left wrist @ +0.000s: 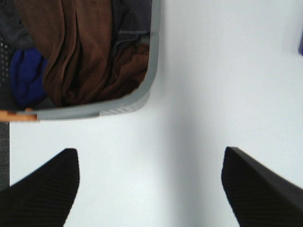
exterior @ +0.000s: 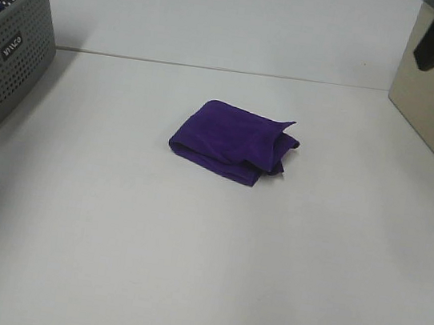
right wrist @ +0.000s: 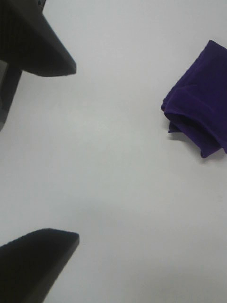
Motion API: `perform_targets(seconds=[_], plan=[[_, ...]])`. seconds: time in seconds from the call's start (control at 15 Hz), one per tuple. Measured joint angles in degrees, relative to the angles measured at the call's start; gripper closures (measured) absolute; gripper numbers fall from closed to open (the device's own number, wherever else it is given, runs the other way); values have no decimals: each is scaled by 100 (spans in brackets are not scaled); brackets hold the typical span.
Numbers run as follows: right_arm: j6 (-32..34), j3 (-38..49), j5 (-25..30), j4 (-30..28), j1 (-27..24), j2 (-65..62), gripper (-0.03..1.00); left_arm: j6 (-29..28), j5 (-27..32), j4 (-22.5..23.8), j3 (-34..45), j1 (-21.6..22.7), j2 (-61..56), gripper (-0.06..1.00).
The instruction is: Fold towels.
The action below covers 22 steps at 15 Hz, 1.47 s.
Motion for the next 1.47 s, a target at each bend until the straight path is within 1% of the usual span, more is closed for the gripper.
perform_targets(seconds=[0.13, 0.2, 0.33, 0.4, 0.53, 0.73, 0.87, 1.07, 1.2, 1.47], plan=[[6, 808, 40, 0, 0, -1140, 12, -74, -321, 6, 1169, 0, -1461, 19], [6, 1031, 40, 0, 0, -1495, 12, -57, -367, 11, 1438, 0, -1839, 19], [6, 1833, 52, 0, 0, -2573, 12, 109, -435, 23, 2338, 0, -3295, 19], [6, 2389, 34, 0, 0, -3392, 12, 223, -441, 23, 2876, 0, -4366, 19], [0, 3105, -160, -126, 0, -4566, 12, 252, -441, 23, 3466, 0, -5609, 19], [0, 3971, -487, -493, 0, -6028, 12, 258, -401, 23, 4074, 0, -6853, 19], [0, 4389, -573, -636, 0, -6778, 12, 258, -327, 23, 4286, 0, -7093, 19], [0, 4778, -602, -676, 0, -7649, 12, 264, -350, 23, 4314, 0, -7105, 19], [0, 5031, -825, -728, 0, -8205, 12, 275, -390, 17, 4349, 0, -7105, 19], [0, 5094, -859, -819, 0, -8210, 12, 201, -407, 11, 4366, 0, -7105, 19]])
